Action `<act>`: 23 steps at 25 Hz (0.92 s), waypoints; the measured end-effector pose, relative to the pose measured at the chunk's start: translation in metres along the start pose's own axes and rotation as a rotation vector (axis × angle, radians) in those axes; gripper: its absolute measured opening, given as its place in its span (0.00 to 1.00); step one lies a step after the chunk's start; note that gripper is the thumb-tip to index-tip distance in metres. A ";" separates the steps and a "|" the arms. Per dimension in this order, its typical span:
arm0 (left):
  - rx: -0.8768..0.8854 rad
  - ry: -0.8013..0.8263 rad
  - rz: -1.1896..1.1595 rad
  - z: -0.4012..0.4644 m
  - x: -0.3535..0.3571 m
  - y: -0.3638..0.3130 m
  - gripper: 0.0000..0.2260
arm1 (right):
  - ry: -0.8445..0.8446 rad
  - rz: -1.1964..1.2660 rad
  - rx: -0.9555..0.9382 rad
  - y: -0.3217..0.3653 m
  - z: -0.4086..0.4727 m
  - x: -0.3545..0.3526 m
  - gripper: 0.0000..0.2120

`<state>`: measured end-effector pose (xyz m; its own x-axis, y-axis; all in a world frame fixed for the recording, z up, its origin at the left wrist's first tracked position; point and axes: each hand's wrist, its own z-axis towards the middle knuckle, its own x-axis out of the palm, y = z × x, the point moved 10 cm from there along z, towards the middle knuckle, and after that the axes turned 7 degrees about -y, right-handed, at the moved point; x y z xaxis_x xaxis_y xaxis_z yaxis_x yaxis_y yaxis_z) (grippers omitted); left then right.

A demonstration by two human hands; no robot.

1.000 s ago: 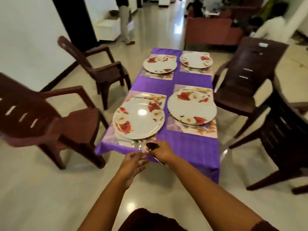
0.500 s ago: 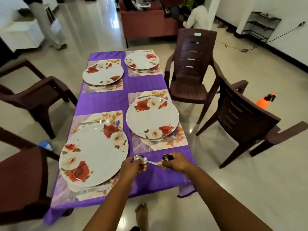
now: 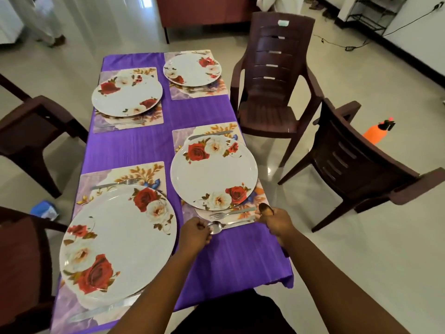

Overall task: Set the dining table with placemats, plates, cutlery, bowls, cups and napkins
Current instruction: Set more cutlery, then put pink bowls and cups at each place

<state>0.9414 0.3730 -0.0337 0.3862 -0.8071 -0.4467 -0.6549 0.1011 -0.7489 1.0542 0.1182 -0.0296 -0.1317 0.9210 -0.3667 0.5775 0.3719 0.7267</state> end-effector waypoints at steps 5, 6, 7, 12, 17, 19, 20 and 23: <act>0.090 -0.086 0.169 0.010 0.006 -0.006 0.04 | 0.045 -0.155 -0.063 -0.001 0.030 0.010 0.06; 0.084 -0.091 0.184 0.012 0.008 -0.006 0.03 | 0.061 -0.173 -0.067 -0.003 0.034 0.011 0.06; 0.080 -0.088 0.195 0.012 0.011 -0.006 0.03 | 0.073 -0.183 -0.073 -0.004 0.037 0.012 0.07; 0.044 -0.102 0.237 0.014 0.016 -0.001 0.01 | 0.083 -0.241 -0.119 -0.002 0.046 0.010 0.07; 0.034 -0.122 0.240 0.019 0.018 -0.003 0.02 | 0.088 -0.274 -0.141 0.000 0.050 0.010 0.07; 0.028 -0.129 0.226 0.019 0.019 -0.002 0.01 | 0.078 -0.297 -0.140 -0.004 0.050 0.009 0.06; 0.024 -0.130 0.218 0.019 0.019 -0.001 0.02 | 0.079 -0.300 -0.144 -0.005 0.049 0.009 0.05; 0.019 -0.138 0.195 0.019 0.019 0.002 0.02 | 0.092 -0.282 -0.163 -0.003 0.046 0.011 0.06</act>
<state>0.9596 0.3687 -0.0525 0.3399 -0.6843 -0.6451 -0.7138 0.2590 -0.6507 1.0884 0.1217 -0.0621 -0.3440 0.7831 -0.5181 0.3724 0.6203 0.6903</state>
